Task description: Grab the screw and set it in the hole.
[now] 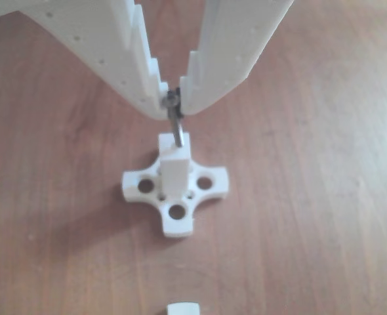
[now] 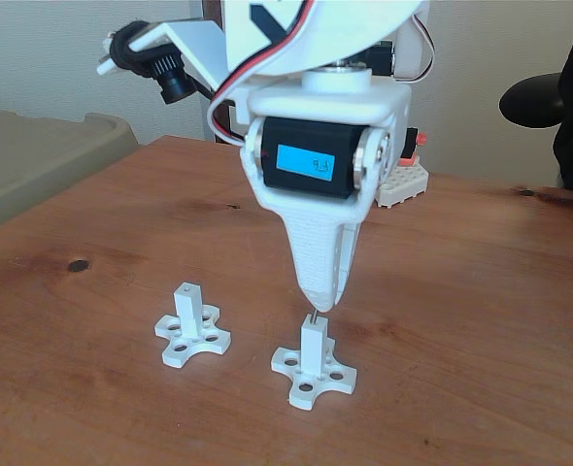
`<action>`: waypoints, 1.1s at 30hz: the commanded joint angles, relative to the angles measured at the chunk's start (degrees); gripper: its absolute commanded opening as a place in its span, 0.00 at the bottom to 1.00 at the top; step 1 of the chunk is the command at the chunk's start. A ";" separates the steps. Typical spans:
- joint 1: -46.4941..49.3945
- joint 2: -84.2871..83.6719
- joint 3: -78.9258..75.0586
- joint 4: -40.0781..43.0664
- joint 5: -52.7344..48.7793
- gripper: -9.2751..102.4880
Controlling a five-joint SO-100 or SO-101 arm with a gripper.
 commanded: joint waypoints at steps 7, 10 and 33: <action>-0.88 1.05 -1.67 0.53 -0.09 0.04; -0.97 1.05 -1.49 0.44 -0.09 0.04; -0.18 0.53 -1.14 0.18 -0.53 0.04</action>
